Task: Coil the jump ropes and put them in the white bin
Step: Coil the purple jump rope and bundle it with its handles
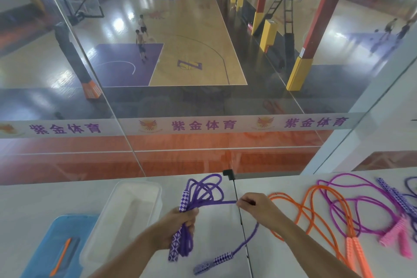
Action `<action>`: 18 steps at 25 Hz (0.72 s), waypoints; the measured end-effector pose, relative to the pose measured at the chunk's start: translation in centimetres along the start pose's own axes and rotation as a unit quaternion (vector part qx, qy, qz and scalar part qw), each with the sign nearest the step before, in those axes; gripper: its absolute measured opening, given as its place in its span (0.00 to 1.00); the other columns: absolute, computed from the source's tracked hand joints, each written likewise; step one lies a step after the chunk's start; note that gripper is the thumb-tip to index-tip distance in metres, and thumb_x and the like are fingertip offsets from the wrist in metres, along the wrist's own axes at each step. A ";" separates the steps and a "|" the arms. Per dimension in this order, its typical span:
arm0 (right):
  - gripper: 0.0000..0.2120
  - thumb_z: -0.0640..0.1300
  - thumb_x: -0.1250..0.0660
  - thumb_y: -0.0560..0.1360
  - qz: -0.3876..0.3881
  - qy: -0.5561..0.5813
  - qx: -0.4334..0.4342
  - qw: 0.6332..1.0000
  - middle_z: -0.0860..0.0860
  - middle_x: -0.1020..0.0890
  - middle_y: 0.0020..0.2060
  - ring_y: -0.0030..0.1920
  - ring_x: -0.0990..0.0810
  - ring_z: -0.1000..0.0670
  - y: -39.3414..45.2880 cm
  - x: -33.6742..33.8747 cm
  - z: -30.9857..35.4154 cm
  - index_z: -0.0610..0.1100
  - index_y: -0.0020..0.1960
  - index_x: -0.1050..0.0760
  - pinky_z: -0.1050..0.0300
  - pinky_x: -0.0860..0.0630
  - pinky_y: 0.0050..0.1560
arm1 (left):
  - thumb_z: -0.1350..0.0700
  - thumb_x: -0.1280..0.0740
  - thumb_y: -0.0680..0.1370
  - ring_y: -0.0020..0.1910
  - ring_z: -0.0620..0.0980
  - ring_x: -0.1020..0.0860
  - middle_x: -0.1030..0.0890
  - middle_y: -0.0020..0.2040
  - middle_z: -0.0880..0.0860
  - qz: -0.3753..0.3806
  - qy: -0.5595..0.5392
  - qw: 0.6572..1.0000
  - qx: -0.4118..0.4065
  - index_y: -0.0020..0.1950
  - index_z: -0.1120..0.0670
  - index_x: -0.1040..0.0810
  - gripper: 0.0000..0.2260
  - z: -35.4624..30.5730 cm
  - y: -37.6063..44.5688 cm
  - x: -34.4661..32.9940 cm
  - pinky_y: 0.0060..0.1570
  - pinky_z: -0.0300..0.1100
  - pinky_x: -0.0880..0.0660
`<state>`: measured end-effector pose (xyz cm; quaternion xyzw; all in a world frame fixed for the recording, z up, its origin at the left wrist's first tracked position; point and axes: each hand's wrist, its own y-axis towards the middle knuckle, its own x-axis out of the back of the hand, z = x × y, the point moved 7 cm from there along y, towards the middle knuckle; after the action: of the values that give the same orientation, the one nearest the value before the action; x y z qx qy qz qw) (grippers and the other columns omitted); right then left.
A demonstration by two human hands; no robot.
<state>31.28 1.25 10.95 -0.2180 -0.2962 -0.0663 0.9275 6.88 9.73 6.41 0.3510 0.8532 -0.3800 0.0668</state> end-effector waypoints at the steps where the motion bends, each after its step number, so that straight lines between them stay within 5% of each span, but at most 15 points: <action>1: 0.10 0.52 0.33 0.79 -0.023 0.015 -0.011 1.000 0.53 0.22 0.32 0.32 0.27 0.58 -0.1 1.3 -1.4 0.47 0.44 0.19 0.63 0.31 0.36 | 0.53 0.22 0.73 0.28 0.49 0.28 0.32 0.30 0.53 0.011 -0.022 1.000 -0.010 0.35 0.55 0.27 0.15 -0.7 -0.2 1.1 0.31 0.42 0.27; 5: 0.08 0.48 0.32 0.79 -0.101 0.016 -0.056 0.993 0.51 0.19 0.35 0.36 0.23 0.56 -1.0 4.0 -5.3 0.50 0.42 0.20 0.67 0.30 0.37 | 0.51 0.28 0.77 0.23 0.44 0.35 0.38 0.29 0.48 -0.032 -0.160 0.986 -0.035 0.39 0.54 0.31 0.14 -3.3 -0.7 4.7 0.25 0.38 0.32; 8: 0.09 0.47 0.34 0.80 -0.144 0.014 -0.075 0.987 0.53 0.20 0.35 0.39 0.22 0.52 -1.7 3.4 -6.1 0.51 0.41 0.23 0.67 0.29 0.36 | 0.52 0.31 0.77 0.22 0.43 0.38 0.40 0.27 0.47 -0.057 -0.146 0.987 -0.021 0.40 0.55 0.30 0.11 -3.6 -0.9 4.4 0.24 0.38 0.35; 11: 0.10 0.45 0.37 0.82 -0.203 0.108 -0.113 0.967 0.51 0.20 0.36 0.39 0.22 0.48 -1.9 2.7 -5.5 0.46 0.44 0.21 0.62 0.30 0.36 | 0.52 0.30 0.79 0.22 0.44 0.38 0.40 0.27 0.48 0.025 -0.073 0.996 0.041 0.39 0.57 0.27 0.13 -1.6 -0.9 1.8 0.25 0.39 0.35; 14: 0.10 0.42 0.39 0.82 -0.191 0.227 -0.117 0.948 0.53 0.26 0.29 0.29 0.29 0.50 -1.3 0.7 -3.9 0.44 0.46 0.21 0.55 0.33 0.33 | 0.56 0.29 0.79 0.26 0.46 0.35 0.37 0.30 0.50 0.082 -0.065 0.994 0.045 0.39 0.56 0.28 0.12 0.2 -0.7 -0.9 0.31 0.40 0.35; 18: 0.11 0.42 0.43 0.84 -0.144 0.308 -0.094 0.936 0.52 0.32 0.26 0.25 0.36 0.51 -0.9 -1.9 -0.9 0.42 0.50 0.22 0.56 0.39 0.29 | 0.62 0.31 0.79 0.30 0.51 0.26 0.29 0.34 0.54 0.026 -0.170 0.984 0.034 0.43 0.59 0.25 0.06 1.5 0.4 -3.1 0.38 0.46 0.24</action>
<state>29.97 0.02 9.56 -0.2283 -0.0169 -0.2906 0.9291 9.22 7.15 6.31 0.3057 0.8065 -0.4609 0.2091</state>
